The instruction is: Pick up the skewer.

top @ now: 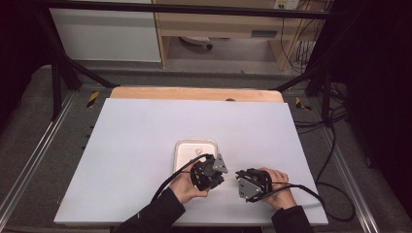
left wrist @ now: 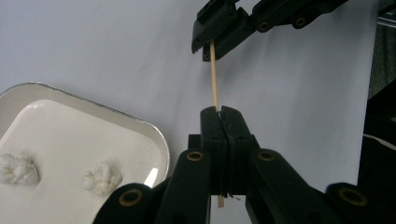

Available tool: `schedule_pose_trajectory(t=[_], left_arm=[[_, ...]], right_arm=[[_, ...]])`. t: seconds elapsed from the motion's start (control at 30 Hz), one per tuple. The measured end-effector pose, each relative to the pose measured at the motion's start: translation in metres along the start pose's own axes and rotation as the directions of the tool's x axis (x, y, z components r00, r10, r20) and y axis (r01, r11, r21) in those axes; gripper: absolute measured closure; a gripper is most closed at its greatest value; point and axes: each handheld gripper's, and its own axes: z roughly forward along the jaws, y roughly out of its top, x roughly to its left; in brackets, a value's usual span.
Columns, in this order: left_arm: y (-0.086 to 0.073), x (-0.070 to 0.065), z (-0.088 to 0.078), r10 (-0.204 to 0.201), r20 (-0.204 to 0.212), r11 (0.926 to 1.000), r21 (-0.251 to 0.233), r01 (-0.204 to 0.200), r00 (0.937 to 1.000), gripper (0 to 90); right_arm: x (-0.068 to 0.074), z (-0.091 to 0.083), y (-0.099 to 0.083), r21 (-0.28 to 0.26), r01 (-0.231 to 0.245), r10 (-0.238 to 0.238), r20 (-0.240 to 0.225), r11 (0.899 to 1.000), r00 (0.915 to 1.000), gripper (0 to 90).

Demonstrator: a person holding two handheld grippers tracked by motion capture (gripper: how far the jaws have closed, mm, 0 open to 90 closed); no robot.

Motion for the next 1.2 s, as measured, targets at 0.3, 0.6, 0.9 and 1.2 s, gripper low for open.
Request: schedule_pose_trajectory(t=[0.3,0.6,0.9,1.2], left_arm=[[0.000,0.001,0.000,-0.006,0.003,1.0000,0.000,0.006,1.0000,88.6],[-0.002,0.007,-0.003,-0.029,0.014,0.9996,-0.003,0.029,0.9995,87.5],[0.002,0.008,-0.001,-0.004,-0.052,0.9972,0.074,0.008,0.9986,58.0],[0.008,0.002,0.017,0.069,-0.075,0.9874,0.148,-0.057,0.9948,62.4]], right_arm=[[0.002,-0.001,0.000,0.006,0.017,-0.017,-0.008,1.000,0.9998,87.5],[0.002,-0.002,0.005,0.008,0.048,-0.048,-0.008,0.999,0.9988,89.0],[-0.001,-0.003,0.007,0.040,0.086,-0.086,0.008,0.996,0.9962,89.0],[-0.002,-0.003,0.009,0.083,0.116,-0.117,0.001,0.990,0.9932,89.0]])
